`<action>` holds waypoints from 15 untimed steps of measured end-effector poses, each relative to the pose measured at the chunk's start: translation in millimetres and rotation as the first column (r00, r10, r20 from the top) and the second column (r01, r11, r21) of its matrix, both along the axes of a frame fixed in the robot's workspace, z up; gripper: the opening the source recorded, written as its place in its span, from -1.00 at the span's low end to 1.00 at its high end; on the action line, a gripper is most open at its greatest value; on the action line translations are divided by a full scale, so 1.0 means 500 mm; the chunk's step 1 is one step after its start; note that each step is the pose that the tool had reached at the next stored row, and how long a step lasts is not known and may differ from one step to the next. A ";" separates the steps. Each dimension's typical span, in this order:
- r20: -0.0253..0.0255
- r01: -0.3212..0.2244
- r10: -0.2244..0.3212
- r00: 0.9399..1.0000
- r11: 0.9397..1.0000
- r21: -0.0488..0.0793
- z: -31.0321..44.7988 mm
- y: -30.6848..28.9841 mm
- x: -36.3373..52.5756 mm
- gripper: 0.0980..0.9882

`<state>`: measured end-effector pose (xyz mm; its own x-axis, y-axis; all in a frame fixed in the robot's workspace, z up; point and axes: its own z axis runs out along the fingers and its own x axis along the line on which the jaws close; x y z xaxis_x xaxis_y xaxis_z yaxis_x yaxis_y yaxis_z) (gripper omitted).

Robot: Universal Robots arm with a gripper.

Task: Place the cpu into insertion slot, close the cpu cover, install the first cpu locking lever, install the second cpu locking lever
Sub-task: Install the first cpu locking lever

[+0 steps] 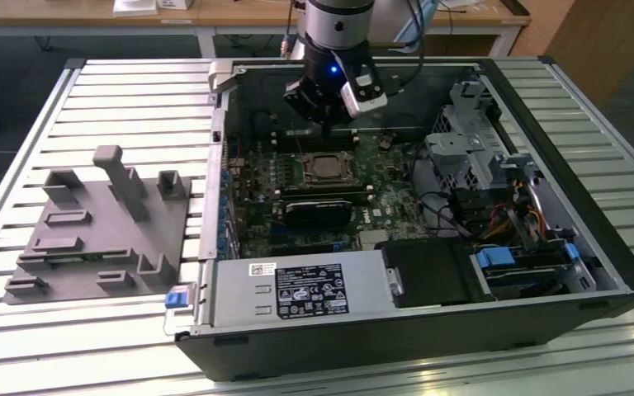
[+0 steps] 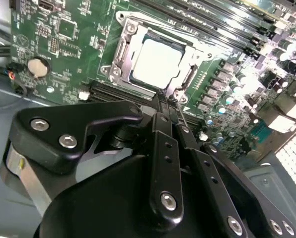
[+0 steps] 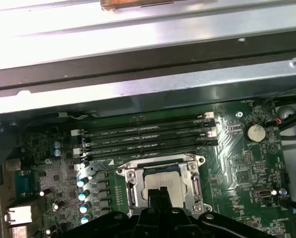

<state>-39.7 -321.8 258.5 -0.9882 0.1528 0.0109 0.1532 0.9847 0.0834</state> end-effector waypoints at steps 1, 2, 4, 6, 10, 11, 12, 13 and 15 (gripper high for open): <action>0.000 0.000 0.000 1.000 1.000 0.000 0.000 0.000 -0.005 -0.98; 0.000 0.000 0.000 1.000 1.000 0.000 0.000 0.000 -0.009 -0.98; 0.000 -0.001 0.001 1.000 1.000 0.000 0.000 0.000 -0.019 -0.98; 0.000 -0.001 0.001 1.000 1.000 0.000 -0.001 0.000 -0.029 -0.98; 0.000 -0.001 0.001 1.000 1.000 0.000 -0.001 0.000 -0.047 -0.98; 0.000 -0.001 0.001 1.000 1.000 0.000 -0.001 0.000 -0.050 -0.98; 0.000 -0.001 0.001 1.000 1.000 0.000 -0.001 0.000 -0.053 -0.98; 0.000 -0.001 0.001 1.000 1.000 0.000 -0.001 0.001 -0.056 -0.98; 0.000 -0.001 0.001 1.000 1.000 0.000 -0.002 0.001 -0.063 -0.98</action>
<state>-71.3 -321.3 257.7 -0.9884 0.1517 0.0110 0.1521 0.9848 0.0833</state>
